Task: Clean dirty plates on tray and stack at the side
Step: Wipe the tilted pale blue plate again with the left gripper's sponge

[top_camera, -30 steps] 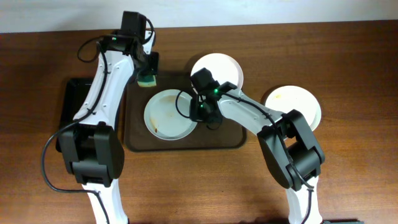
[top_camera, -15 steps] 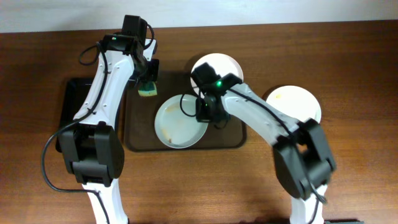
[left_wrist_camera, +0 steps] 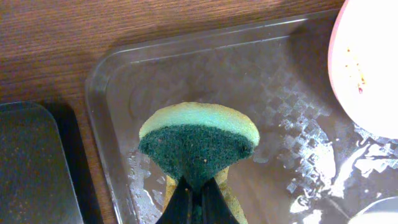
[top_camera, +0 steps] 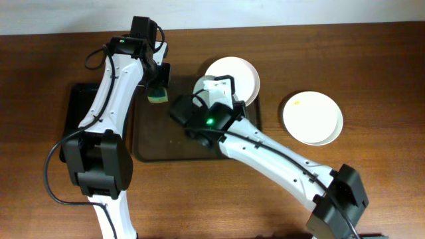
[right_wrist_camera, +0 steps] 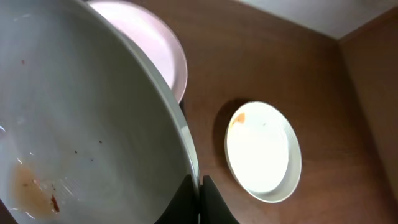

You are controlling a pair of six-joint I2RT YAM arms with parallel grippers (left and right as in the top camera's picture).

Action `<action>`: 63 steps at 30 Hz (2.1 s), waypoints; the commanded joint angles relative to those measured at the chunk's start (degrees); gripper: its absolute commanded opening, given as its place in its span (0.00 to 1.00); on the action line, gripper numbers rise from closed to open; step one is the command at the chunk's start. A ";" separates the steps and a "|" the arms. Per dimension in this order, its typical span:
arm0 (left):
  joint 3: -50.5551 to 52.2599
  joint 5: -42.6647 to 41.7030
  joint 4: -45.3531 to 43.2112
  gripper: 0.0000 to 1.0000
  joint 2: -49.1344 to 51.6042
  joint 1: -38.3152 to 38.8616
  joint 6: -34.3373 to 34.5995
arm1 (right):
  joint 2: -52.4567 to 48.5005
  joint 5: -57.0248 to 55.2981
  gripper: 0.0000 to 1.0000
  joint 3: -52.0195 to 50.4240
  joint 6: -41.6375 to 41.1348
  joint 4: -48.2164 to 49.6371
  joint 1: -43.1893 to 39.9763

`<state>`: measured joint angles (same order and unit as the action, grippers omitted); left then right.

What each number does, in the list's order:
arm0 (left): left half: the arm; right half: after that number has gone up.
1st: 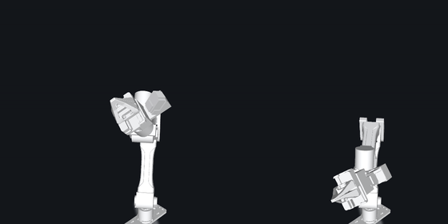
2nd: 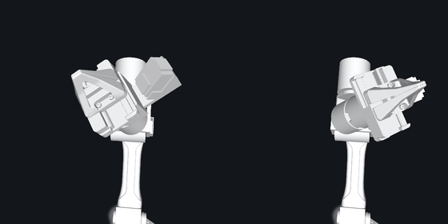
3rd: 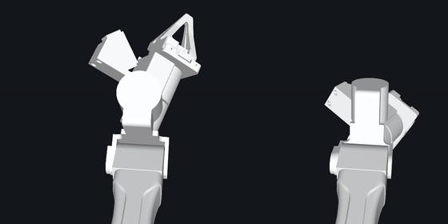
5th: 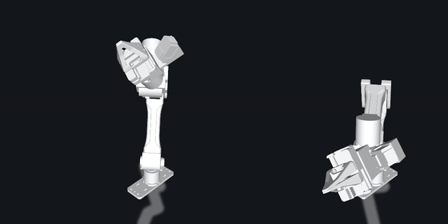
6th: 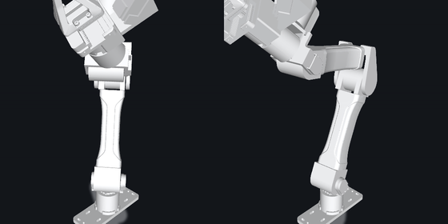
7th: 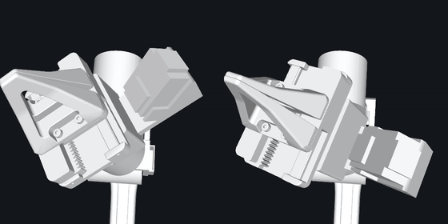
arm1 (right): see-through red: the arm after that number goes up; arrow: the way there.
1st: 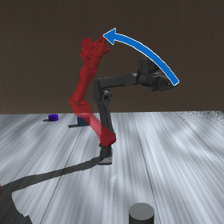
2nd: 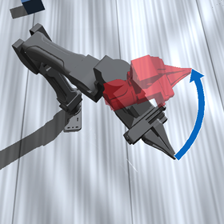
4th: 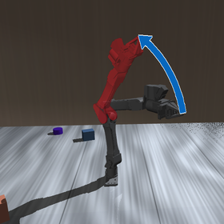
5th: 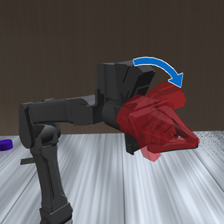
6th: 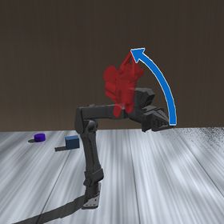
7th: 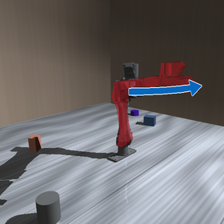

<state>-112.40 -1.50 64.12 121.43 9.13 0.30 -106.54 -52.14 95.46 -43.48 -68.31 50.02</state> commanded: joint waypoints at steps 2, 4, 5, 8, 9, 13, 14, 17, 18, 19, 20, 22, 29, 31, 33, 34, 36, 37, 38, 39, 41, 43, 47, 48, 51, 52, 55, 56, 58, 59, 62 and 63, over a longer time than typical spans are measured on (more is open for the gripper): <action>-1.01 -2.40 2.23 0.01 0.50 -0.42 1.92 | -0.02 -4.59 0.04 0.28 -12.76 0.15 0.17; -1.01 -9.35 5.66 0.01 0.50 -0.46 1.86 | -1.27 3.37 0.04 0.20 -14.62 3.26 -0.28; -1.01 -11.45 7.30 0.01 0.50 -0.46 1.84 | -1.99 10.21 0.04 0.15 -13.18 6.21 -1.01; -1.01 -11.80 10.40 0.01 0.50 -1.86 1.84 | -5.44 24.81 0.04 0.00 -12.28 11.63 -2.89; -1.01 -11.87 10.51 0.01 0.50 -2.62 1.88 | -6.34 26.05 0.04 0.00 -12.28 12.00 -3.15; -1.01 -17.42 10.80 0.01 0.50 -7.89 1.84 | -12.04 29.73 0.04 -0.04 -12.31 16.31 -3.39; -1.01 -17.38 11.28 0.01 0.50 -8.09 1.84 | -13.00 30.93 0.04 -0.04 -12.28 17.59 -3.85; -0.48 -17.16 11.32 0.01 0.50 -7.78 1.86 | -14.36 36.17 0.04 -0.04 -12.31 21.03 -6.82; 0.24 -17.18 10.71 0.01 0.50 -7.61 1.92 | -14.86 38.58 0.04 -0.04 -12.31 22.03 -8.17; 1.90 -17.16 9.35 0.01 0.50 -7.39 2.19 | -15.69 40.74 0.04 -0.04 -12.28 22.67 -9.29; 3.58 -16.68 8.15 0.01 0.50 -7.10 3.32 | -16.26 42.45 0.04 -0.04 -12.26 22.77 -10.05; 10.75 -12.66 2.25 0.01 0.50 -5.07 6.08 | -17.59 45.72 0.04 -0.09 -10.95 23.17 -11.28; 22.21 -9.57 -10.10 0.01 0.50 -1.64 14.75 | -17.64 45.94 0.04 -0.09 -10.75 23.43 -11.43; 23.02 -7.93 -10.10 0.01 0.50 -0.83 17.44 | -17.66 45.92 0.04 -0.11 -10.71 23.43 -11.43; 23.69 -4.22 -10.73 0.01 0.50 -0.09 20.41 | -17.66 45.94 0.04 -0.11 -9.90 23.65 -11.43; 24.28 -2.45 -11.76 0.01 0.50 0.28 20.94 | -17.66 45.94 0.04 -0.11 -9.90 23.65 -11.43; 26.43 1.29 -14.67 0.01 0.50 1.44 20.96 | -17.66 45.94 0.04 -0.11 -9.88 23.80 -11.43; 27.82 2.03 -15.78 0.01 0.50 2.03 21.22 | -17.66 45.94 0.04 -0.11 -9.90 23.80 -11.47; 29.44 3.41 -16.90 0.00 0.50 2.64 21.57 | -17.66 45.94 0.04 -0.11 -9.88 23.80 -11.50; 31.15 5.57 -18.29 0.01 0.50 3.34 21.57 | -17.66 45.94 0.04 -0.11 -9.88 23.78 -11.50; 33.07 8.90 -19.96 0.01 0.50 4.28 21.55 | -17.66 45.94 0.04 -0.20 -9.64 23.82 -11.50; 34.42 13.05 -22.43 0.01 0.50 4.76 21.55 | -17.70 45.94 0.04 -0.33 -9.44 23.82 -11.52; 37.88 20.26 -29.00 0.01 0.50 4.87 21.55 | -17.70 45.97 0.04 -0.42 -9.25 23.80 -11.54; 37.86 20.61 -28.96 0.01 0.20 4.87 21.53 | -17.70 45.97 0.04 -0.42 -9.22 23.78 -11.54; 37.77 17.99 -26.08 0.01 -2.89 4.81 21.51 | -17.73 46.03 0.04 -0.42 -8.83 23.80 -11.54; 37.73 16.22 -24.37 0.01 -4.70 4.68 21.46 | -17.70 46.18 0.04 -0.42 -8.83 23.80 -11.54; 37.66 10.45 -19.69 0.01 -11.02 4.31 19.37 | -17.75 48.68 0.04 -0.42 -6.14 25.03 -11.54; 37.68 9.05 -18.14 0.01 -12.79 4.31 19.37 | -18.03 50.05 0.04 -0.42 -5.95 25.57 -11.54; 37.66 7.41 -16.31 0.01 -13.94 4.31 19.37 | -19.23 55.65 0.08 -0.42 -1.07 27.71 -11.54; 37.68 7.23 -15.98 0.01 -13.94 4.31 19.37 | -19.58 58.82 0.11 -0.42 0.98 28.55 -11.54; 37.66 7.23 -16.09 0.01 -13.94 4.31 19.37 | -19.76 60.57 0.18 -0.42 2.86 27.85 -11.54; 37.66 7.23 -16.06 0.01 -13.94 4.31 19.37 | -19.98 60.54 0.21 -0.42 3.02 27.85 -11.54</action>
<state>-74.89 6.85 48.01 109.10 13.58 20.53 -125.23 5.82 95.33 -43.09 -40.29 38.35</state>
